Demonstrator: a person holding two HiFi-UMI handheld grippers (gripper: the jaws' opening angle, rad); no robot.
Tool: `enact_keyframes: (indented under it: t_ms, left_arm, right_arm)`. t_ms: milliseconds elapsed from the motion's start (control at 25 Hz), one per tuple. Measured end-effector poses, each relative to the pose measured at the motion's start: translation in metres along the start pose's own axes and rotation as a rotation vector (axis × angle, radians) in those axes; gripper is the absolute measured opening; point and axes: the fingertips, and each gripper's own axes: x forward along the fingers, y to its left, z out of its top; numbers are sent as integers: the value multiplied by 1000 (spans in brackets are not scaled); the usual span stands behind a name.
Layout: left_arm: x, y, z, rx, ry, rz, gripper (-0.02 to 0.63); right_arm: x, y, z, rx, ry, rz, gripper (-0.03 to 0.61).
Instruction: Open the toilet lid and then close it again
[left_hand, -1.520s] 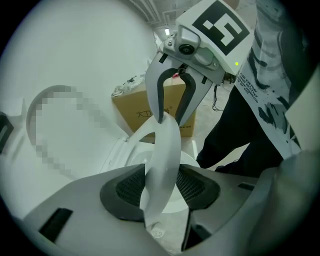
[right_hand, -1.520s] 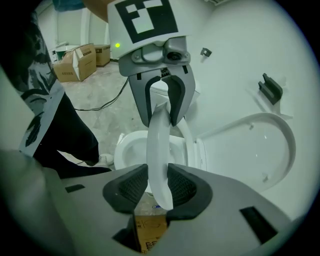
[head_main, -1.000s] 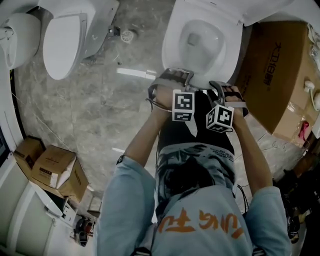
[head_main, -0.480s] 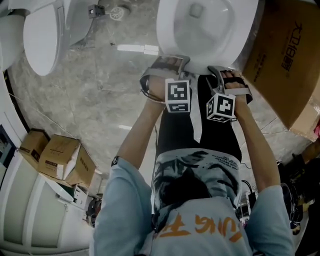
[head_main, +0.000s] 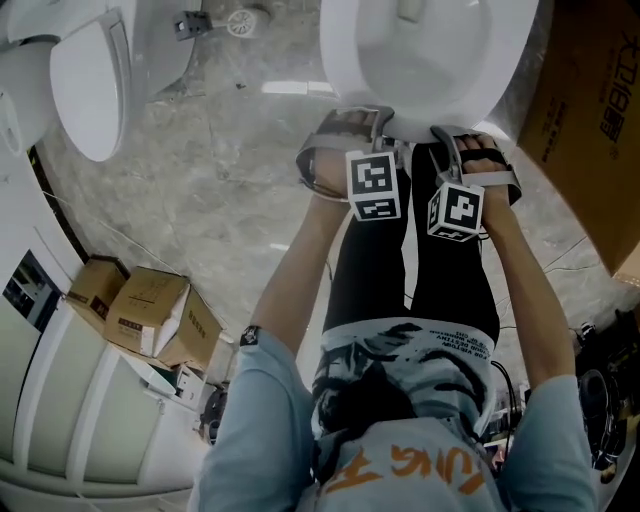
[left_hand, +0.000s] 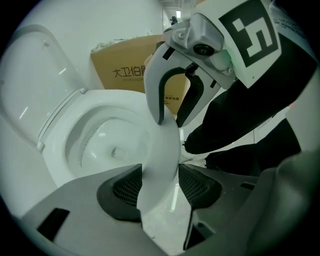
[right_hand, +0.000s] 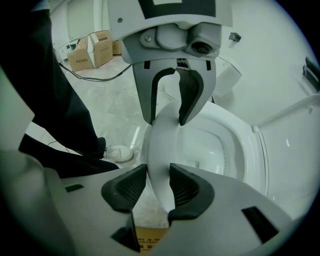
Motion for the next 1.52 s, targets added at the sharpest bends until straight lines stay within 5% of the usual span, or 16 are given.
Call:
enact_keyframes:
  t_ms: [280, 400, 560, 720, 920, 1080, 1400, 1520]
  left_arm:
    - [8, 1, 0, -50, -56, -42, 247]
    - [-1, 5, 7, -165, -115, -42, 201]
    - [-28, 20, 31, -373, -222, 37, 102]
    - [-59, 40, 56, -440, -280, 113, 42]
    - [-107, 83, 84, -538, -365, 190, 26]
    - [-160, 111, 106, -675, -494, 213, 26]
    - [-252, 183, 150, -782, -643, 391, 26]
    - [-287, 200, 171, -725, -636, 467, 26]
  right_arm:
    - [9, -1, -2, 64, -36, -36, 164]
    - [3, 2, -6, 142, -49, 10, 122]
    - [-21, -11, -18, 349, -65, 9, 56]
    - [-49, -32, -26, 527, -106, -27, 14]
    - [-87, -65, -27, 576, -172, -75, 14]
    - [-127, -97, -34, 800, -236, -113, 12]
    - [-212, -195, -57, 1062, -417, -273, 12]
    - [-246, -231, -65, 1116, -489, -317, 12]
